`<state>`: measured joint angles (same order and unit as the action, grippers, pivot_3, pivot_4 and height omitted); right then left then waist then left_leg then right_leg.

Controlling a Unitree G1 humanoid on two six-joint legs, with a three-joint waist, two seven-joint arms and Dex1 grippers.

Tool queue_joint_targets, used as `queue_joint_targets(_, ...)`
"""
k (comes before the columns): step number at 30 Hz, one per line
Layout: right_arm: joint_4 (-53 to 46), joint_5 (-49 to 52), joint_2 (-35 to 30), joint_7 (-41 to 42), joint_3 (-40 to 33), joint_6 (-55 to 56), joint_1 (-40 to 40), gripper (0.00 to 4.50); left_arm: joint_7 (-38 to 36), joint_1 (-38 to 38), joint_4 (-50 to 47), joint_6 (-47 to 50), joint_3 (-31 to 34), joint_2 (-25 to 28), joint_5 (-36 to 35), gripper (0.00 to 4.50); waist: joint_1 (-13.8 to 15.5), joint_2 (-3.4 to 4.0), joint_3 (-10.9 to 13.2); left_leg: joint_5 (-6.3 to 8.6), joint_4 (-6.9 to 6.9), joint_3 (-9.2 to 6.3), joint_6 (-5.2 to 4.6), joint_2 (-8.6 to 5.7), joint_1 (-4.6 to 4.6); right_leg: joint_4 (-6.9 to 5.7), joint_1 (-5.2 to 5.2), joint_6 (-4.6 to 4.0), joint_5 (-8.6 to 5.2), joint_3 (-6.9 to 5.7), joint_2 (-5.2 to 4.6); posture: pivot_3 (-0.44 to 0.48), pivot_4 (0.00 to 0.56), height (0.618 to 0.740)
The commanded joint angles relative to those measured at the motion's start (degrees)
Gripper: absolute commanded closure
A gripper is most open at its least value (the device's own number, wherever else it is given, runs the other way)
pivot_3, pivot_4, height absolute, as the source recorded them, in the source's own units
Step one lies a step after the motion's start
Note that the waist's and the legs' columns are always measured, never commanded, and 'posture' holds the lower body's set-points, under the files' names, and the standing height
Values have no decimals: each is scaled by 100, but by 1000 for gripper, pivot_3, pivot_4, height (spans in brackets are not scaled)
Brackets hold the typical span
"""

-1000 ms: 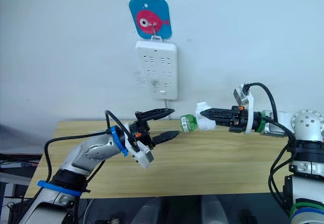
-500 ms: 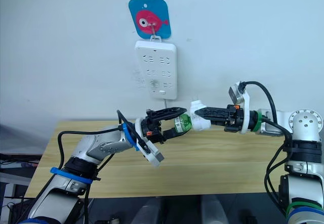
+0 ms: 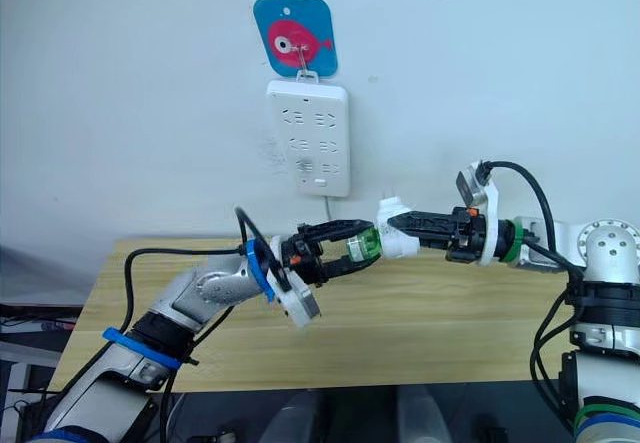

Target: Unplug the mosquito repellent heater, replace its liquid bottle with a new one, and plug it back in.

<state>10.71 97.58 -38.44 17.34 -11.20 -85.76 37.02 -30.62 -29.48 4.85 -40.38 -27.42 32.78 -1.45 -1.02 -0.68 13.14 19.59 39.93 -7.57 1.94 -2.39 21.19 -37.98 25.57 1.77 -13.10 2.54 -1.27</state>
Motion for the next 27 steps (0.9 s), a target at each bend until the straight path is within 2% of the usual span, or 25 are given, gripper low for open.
queue_joint_targets(1,-446,295,-199,248,97,-141,-137,1535,-962,-24,-1321,4167,434,247,-4139,2244,-21,1,1,0,2,-6,0,0,4,1,1,0,0,0,-1,-38,215,740)
queue_joint_targets(3,-573,330,-286,343,173,-142,-199,1535,-957,-23,-1452,6018,795,485,-5921,2244,-66,1,1,0,8,-36,0,4,16,5,1,0,0,-3,-1,-38,215,740)
queue_joint_targets(5,-712,259,-321,402,248,-103,-266,1535,-17,-73,-926,7772,1189,542,-8399,2244,-90,3,-1,0,5,-43,-1,8,13,2,1,0,-1,-9,4,-24,212,740)
queue_joint_targets(6,-771,219,-332,429,279,-74,-293,1535,410,-62,-662,8312,1330,524,-9316,2244,-102,3,-1,0,5,-47,-1,9,12,2,1,1,-2,-13,4,-24,208,740)
queue_joint_targets(8,-814,213,-348,453,325,-12,-314,1535,655,74,-477,8964,1463,563,-10161,2244,-137,2,0,-1,5,-40,-1,7,8,-2,3,2,-2,-26,13,-23,207,740)
queue_joint_targets(11,-830,249,-388,472,386,74,-325,1535,826,405,-583,9604,1579,644,-10696,2244,-199,3,0,-12,4,-15,19,5,-1,-4,4,4,-4,-17,19,-24,204,740)
queue_joint_targets(15,-736,197,-471,468,401,198,-349,1535,1280,741,-798,9894,1806,615,-11113,2244,-197,3,0,-14,5,-11,24,3,-3,-3,2,4,-4,-12,17,-27,203,740)
queue_joint_targets(23,-661,263,-566,509,451,269,-335,1535,1698,1123,-990,10089,2210,419,-11061,2244,-116,3,-1,-14,4,-1,24,0,-8,-2,-2,3,-4,-4,14,-22,201,740)
queue_joint_targets(27,-436,91,-596,456,389,328,-267,1535,1480,1221,-1168,10348,2354,528,-10910,2244,-89,3,-1,-14,4,2,25,-1,-8,-1,-1,3,-4,-3,12,-19,200,740)
